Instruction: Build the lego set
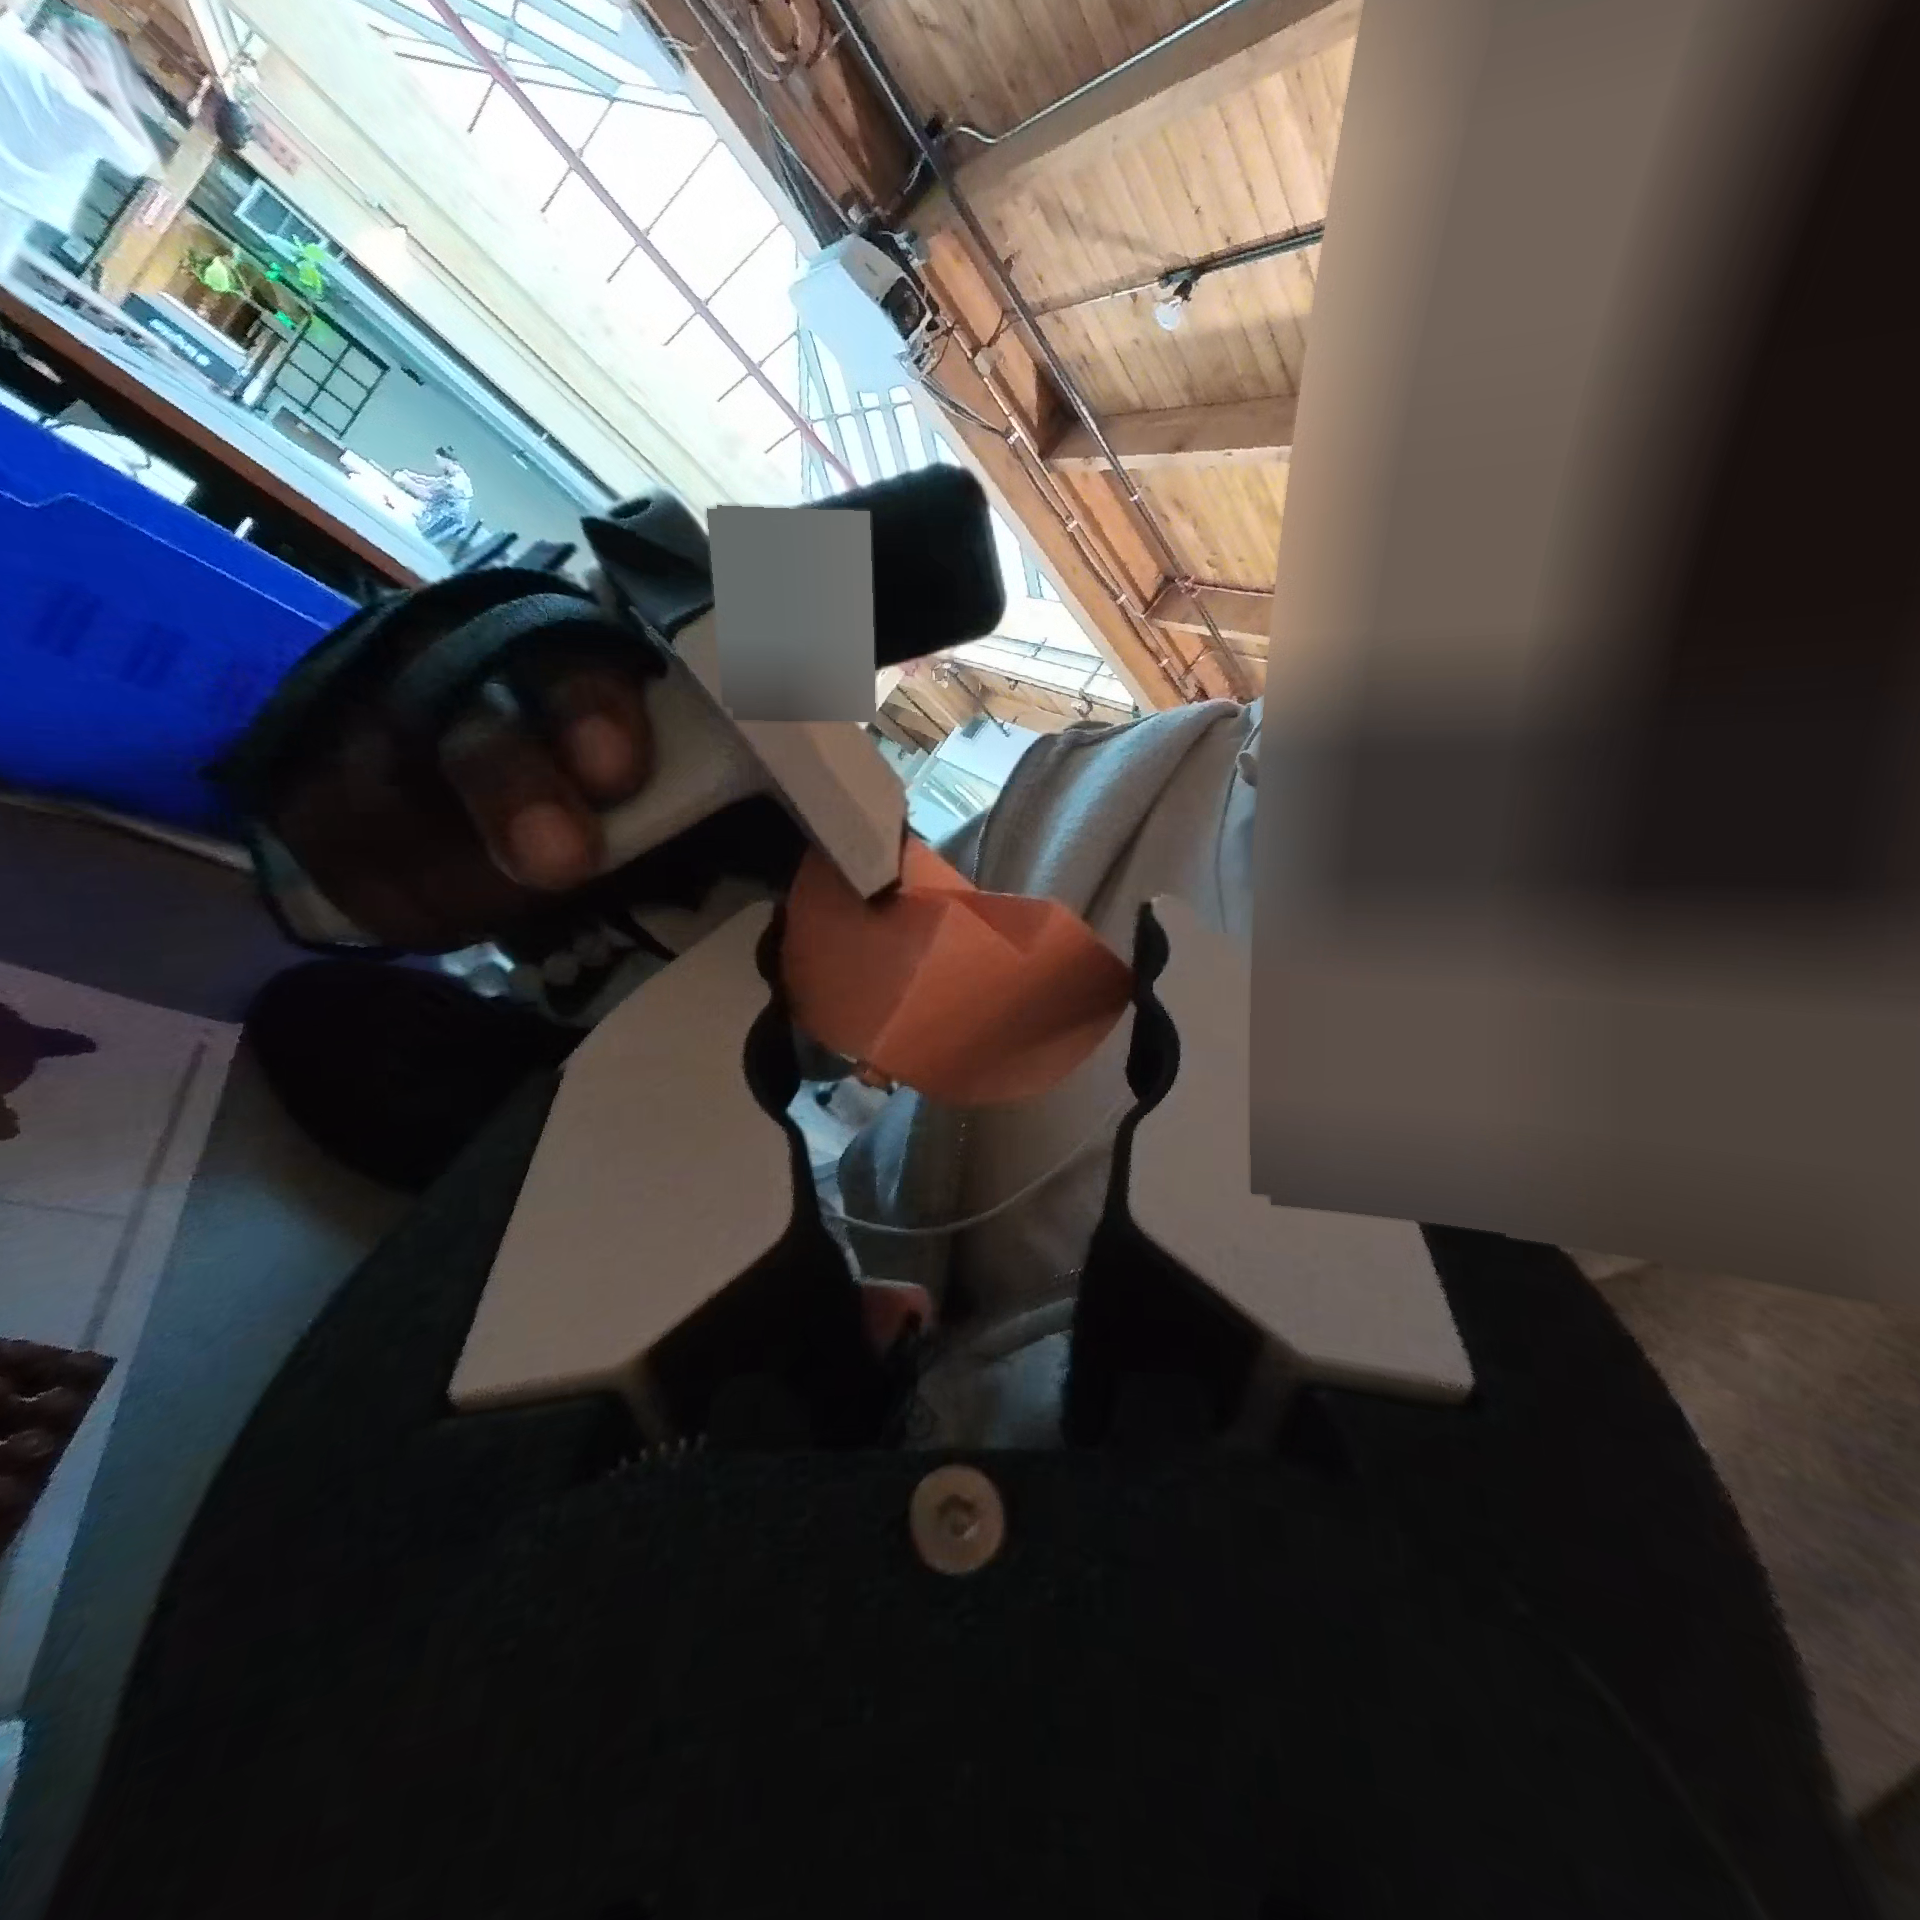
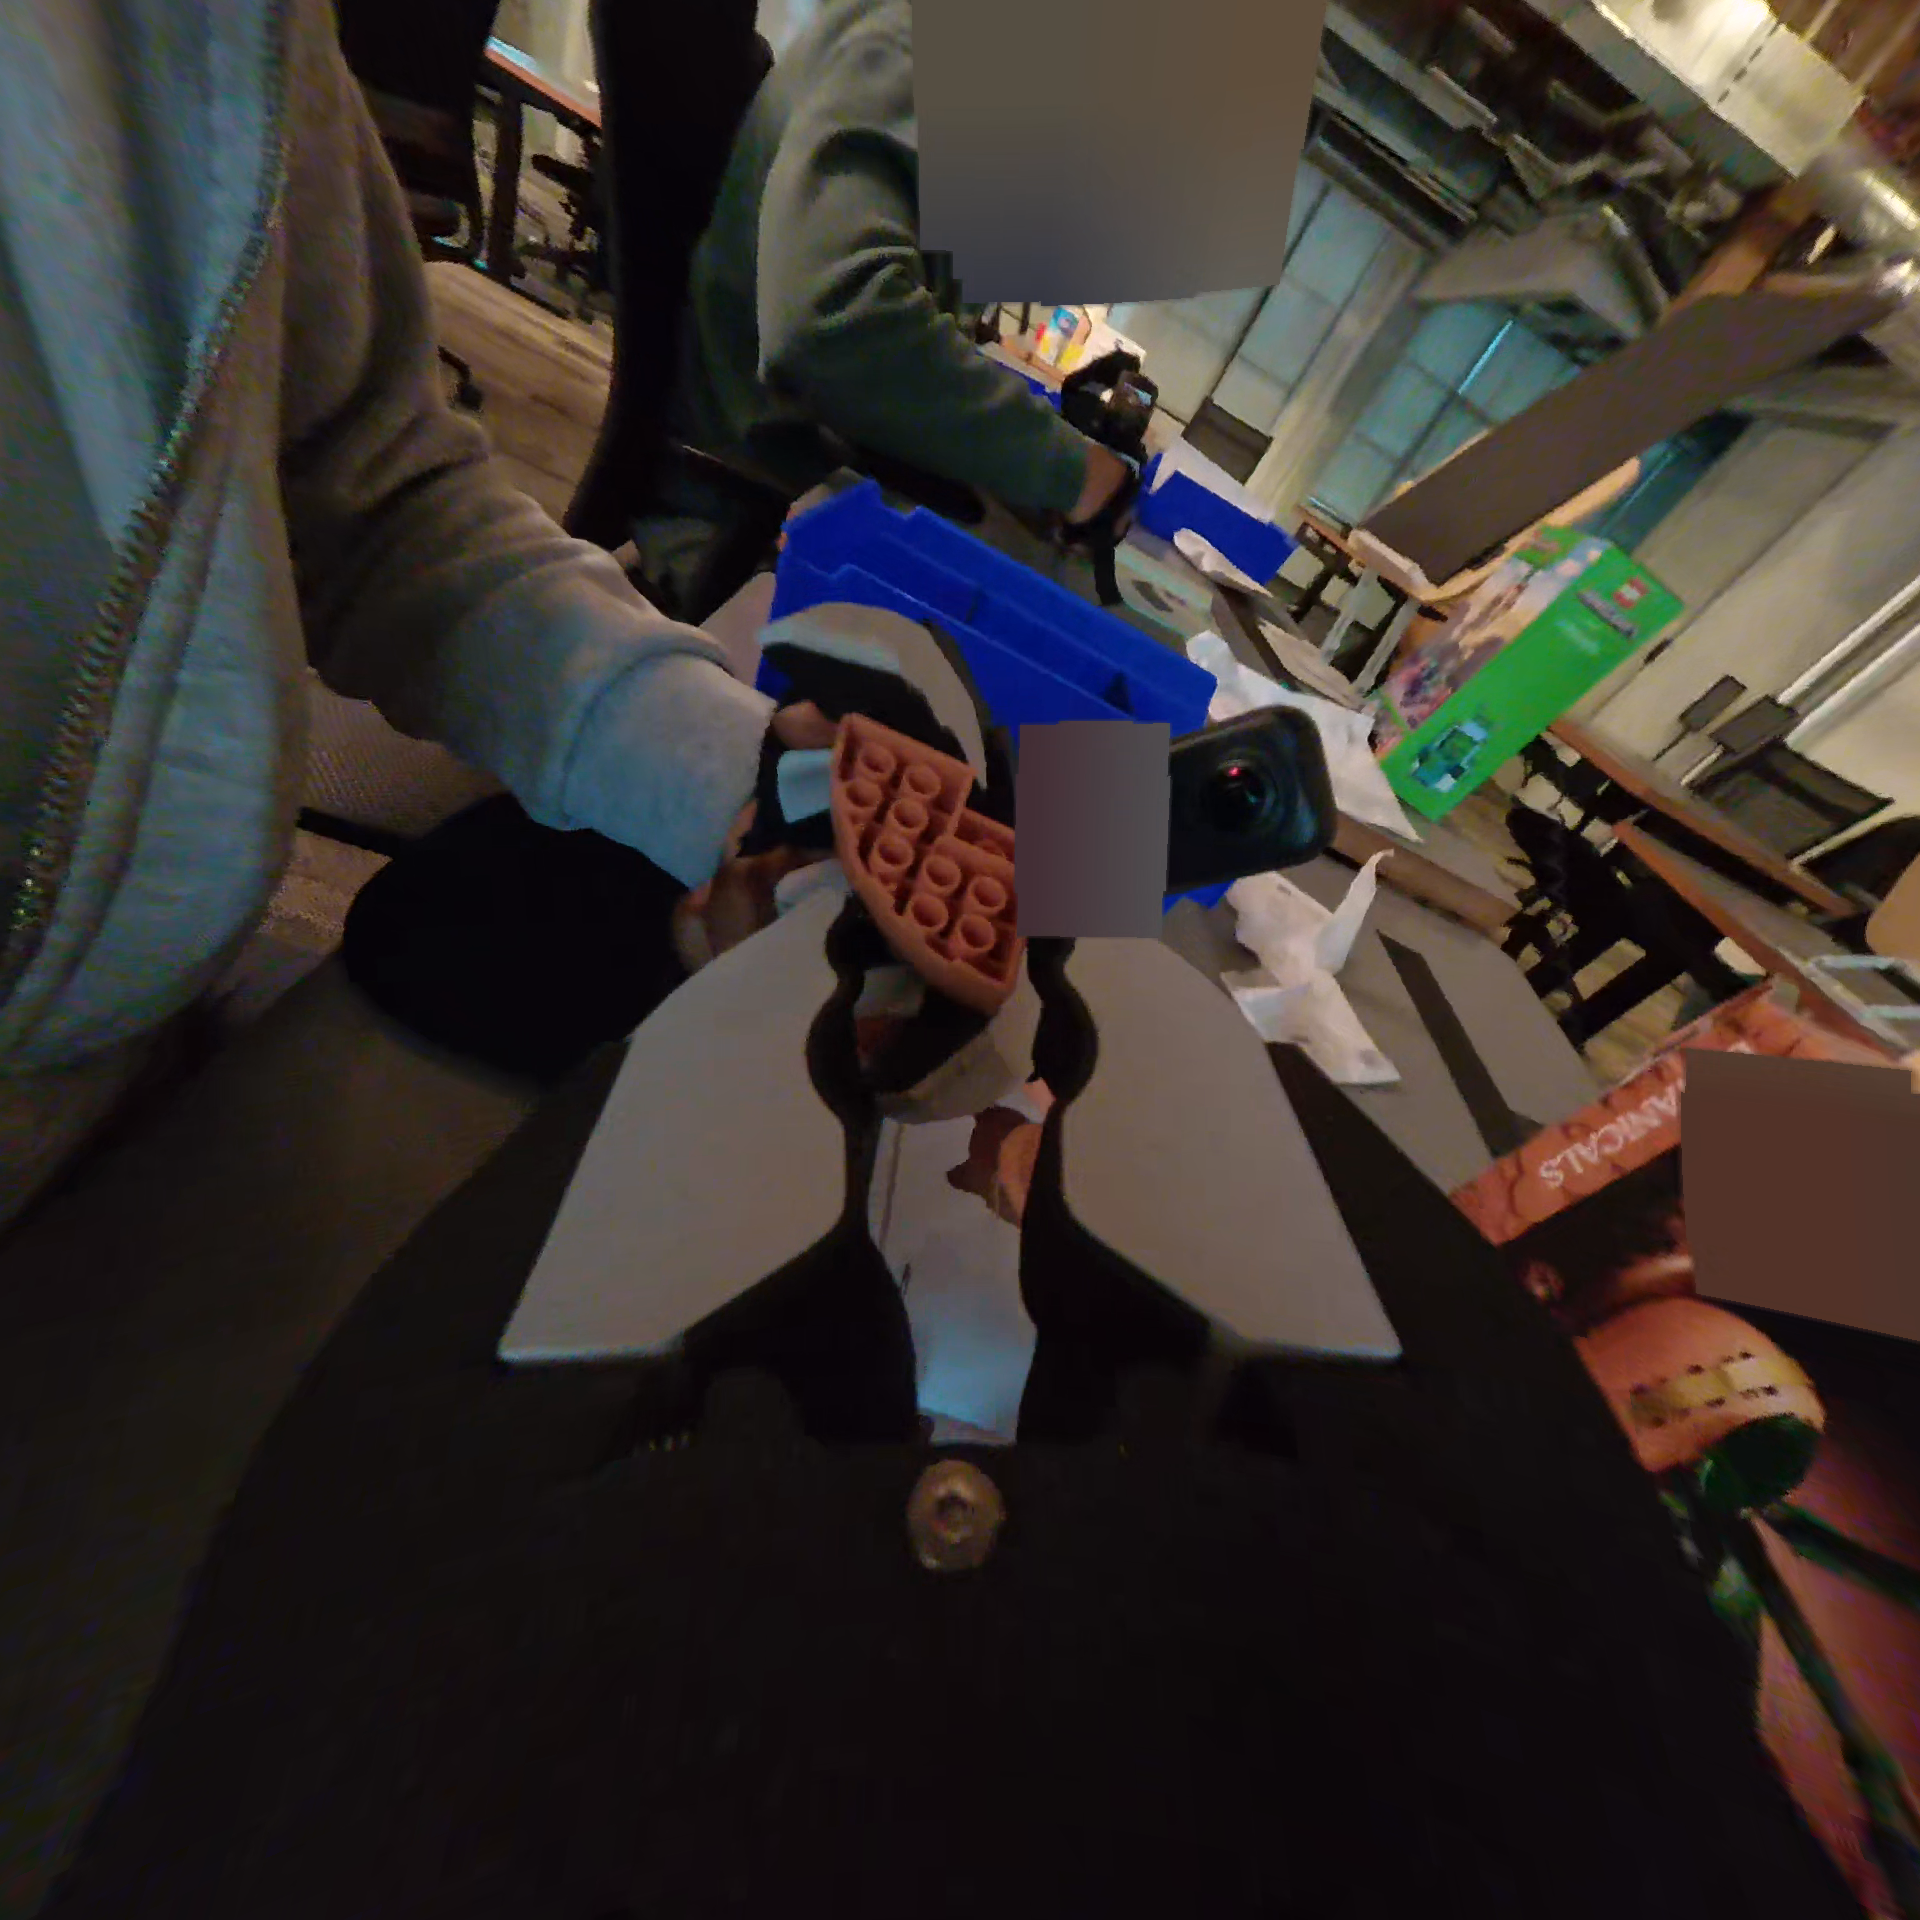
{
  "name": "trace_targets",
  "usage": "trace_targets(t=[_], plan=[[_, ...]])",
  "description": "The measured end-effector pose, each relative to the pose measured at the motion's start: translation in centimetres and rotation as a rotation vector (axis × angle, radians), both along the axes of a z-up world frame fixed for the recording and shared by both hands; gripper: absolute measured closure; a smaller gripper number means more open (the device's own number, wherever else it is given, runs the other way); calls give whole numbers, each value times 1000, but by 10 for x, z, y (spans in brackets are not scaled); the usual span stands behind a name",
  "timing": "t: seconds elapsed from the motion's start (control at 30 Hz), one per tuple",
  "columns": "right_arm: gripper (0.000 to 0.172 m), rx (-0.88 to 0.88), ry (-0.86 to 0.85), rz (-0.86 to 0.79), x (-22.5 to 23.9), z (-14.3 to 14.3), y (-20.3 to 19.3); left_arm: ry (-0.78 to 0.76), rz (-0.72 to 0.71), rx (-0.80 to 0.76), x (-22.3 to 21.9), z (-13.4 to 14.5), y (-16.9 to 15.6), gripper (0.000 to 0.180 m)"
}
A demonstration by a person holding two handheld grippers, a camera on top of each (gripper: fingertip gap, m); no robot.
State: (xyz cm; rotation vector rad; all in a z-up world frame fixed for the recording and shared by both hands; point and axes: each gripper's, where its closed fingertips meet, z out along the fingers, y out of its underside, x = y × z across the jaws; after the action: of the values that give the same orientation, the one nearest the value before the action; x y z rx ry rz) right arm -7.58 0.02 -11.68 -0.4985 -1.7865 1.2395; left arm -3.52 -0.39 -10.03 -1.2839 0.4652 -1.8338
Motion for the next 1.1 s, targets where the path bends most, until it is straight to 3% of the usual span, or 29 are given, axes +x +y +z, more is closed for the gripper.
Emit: trace_targets(t=[0.1, 0.23, 0.3, 0.4, 0.5, 0.63, 0.8, 0.97, 1.1], plan=[[143, 18, -61, -106, -1, -10, 12, 96, 78, -24, -3, -9, 11, 115], [143, 20, -162, -370, 0, -19, 45, 386, 529, 38, -42, -28, 45, 94], [143, 18, -220, -460, 1, -27, 53, 496, 717, 113, -58, -25, 48, 99], [142, -53, -271, -489, -1, -32, 47, 667, 824, 241, -52, -25, 46, 113], [142, -111, -295, -496, -2, -30, 43, 771, 791, 311, -36, -33, 44, 125], [143, -162, -277, -439, 1, -20, 32, 635, 752, 341, -35, -22, 35, 153], [132, -113, -220, -242, 11, -10, 13, 466, 667, 346, -33, -11, 20, 153], [130, -104, 21, -52, 23, 15, 12, 213, 465, 339, -27, 9, -2, 153], [130, -6, 151, 2, 17, 21, 0, 52, 357, 318, -27, 21, -6, 153]])
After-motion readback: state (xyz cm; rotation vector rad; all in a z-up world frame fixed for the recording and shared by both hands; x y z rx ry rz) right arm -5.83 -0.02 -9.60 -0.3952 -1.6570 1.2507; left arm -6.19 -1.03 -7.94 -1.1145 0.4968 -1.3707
